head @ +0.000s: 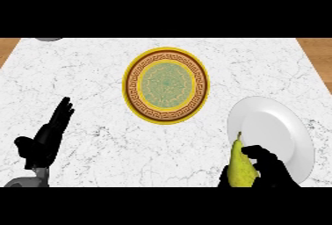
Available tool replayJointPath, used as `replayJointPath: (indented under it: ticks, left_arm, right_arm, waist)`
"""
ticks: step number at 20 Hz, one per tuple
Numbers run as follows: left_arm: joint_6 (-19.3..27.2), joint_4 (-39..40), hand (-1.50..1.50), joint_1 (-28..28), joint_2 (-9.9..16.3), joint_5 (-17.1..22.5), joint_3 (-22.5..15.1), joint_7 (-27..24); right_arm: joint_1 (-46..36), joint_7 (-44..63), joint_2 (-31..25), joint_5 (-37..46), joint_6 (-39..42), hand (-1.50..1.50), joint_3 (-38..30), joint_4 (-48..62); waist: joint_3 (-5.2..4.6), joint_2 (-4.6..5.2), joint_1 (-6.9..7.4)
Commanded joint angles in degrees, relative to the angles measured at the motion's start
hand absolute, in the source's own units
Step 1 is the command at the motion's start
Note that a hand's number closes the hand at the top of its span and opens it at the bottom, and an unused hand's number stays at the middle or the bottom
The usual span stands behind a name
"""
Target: Pick the pear from the plate and place it in the plate
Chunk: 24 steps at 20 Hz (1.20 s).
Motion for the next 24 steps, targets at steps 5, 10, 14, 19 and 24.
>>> replayJointPath:
  ticks: [5,10,14,19,24]
  left_arm:
    - [-1.6,-1.5,0.00,-0.2,0.1,-0.4,-0.9,0.2]
    - [-1.3,-0.3,0.00,-1.9,0.4,-2.0,-1.2,-0.2]
    - [-0.8,-1.0,0.00,-3.2,-1.2,-1.3,-1.5,2.0]
    - [-1.5,-0.8,0.00,-5.1,-2.0,-1.1,-2.0,2.4]
    - [-0.9,0.5,0.00,-5.5,-2.8,-2.4,-2.7,1.9]
  right_arm:
    - [-11.3,16.4,5.0,9.6,11.8,1.50,9.1,0.7]
    - [-18.2,16.4,5.0,3.2,12.6,1.50,3.2,4.5]
    - [-24.8,16.0,5.1,-6.1,13.1,1.50,-2.4,7.7]
    - [-34.7,14.5,5.1,-14.1,4.5,1.50,-10.2,21.1]
    - [-44.4,12.5,5.1,-20.0,0.2,1.50,-15.8,33.7]
  waist:
    - [0.18,0.68,2.70]
    - [0.20,1.12,3.38]
    - [0.26,1.25,3.99]
    - [0.32,1.57,4.84]
    - [0.33,1.72,5.66]
